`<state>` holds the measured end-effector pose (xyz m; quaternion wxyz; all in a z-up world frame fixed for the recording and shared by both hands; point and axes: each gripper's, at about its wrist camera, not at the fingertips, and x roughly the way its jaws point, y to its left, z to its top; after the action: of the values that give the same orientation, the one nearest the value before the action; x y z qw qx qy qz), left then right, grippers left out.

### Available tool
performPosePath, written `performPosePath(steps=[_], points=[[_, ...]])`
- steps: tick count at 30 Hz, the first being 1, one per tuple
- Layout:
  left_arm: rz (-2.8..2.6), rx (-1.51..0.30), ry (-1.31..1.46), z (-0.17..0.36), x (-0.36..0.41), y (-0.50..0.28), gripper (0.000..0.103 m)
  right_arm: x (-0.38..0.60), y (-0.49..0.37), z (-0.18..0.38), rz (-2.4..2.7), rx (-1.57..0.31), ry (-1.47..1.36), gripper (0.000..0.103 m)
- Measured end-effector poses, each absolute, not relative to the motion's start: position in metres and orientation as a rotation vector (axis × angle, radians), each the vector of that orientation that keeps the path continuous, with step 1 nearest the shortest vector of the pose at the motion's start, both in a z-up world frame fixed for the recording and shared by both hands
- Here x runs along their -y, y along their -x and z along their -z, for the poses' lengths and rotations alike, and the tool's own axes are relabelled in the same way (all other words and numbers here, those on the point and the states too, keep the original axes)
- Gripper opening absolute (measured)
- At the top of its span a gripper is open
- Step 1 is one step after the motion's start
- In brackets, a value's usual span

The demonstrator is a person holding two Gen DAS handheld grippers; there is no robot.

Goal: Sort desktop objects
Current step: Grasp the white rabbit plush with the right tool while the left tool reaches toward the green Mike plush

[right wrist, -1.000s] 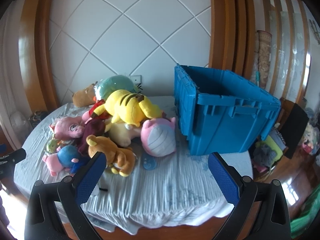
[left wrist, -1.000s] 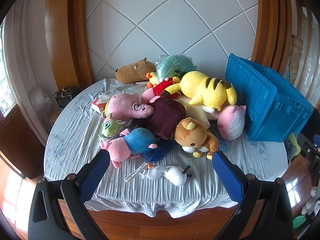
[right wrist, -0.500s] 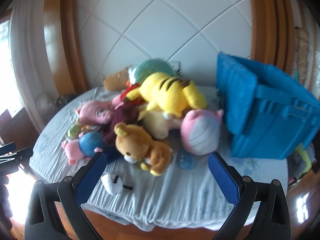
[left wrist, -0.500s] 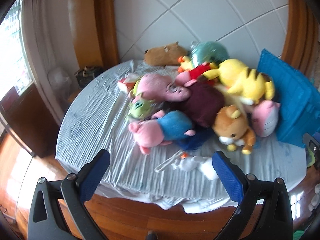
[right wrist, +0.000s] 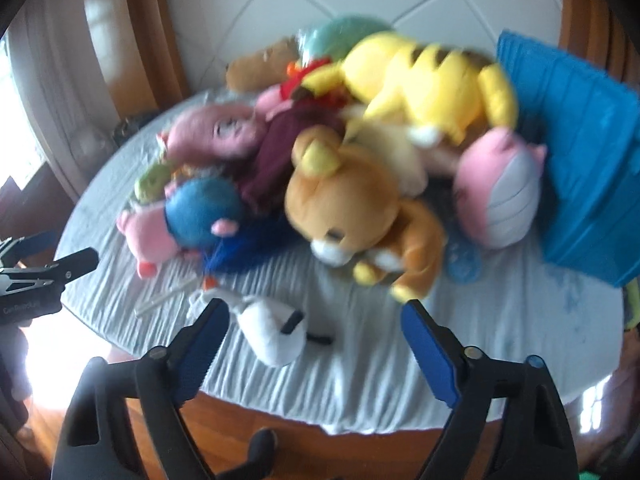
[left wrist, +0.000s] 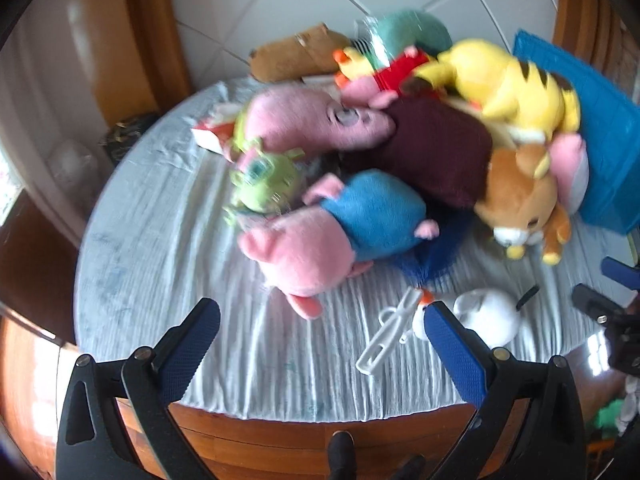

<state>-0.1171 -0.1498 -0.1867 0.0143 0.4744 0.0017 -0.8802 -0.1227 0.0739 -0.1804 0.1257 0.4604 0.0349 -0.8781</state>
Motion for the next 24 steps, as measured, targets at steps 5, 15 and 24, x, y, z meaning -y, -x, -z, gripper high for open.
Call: performPosePath(steps=[5,15,24], points=[[2.730,0.047,-1.555,0.220,0.132,0.124,0.092,-0.063,0.129,0.222,2.497,-0.125,-1.447,0.088],[2.687,0.042,-1.618,0.261,0.124,0.136,0.091,-0.047,0.150,0.270,2.403,-0.242,-1.481,0.090],[2.665,-0.017,-1.644,0.266,0.131,0.138,0.075,-0.043,0.163,0.290,2.315,-0.193,-1.450,0.053]])
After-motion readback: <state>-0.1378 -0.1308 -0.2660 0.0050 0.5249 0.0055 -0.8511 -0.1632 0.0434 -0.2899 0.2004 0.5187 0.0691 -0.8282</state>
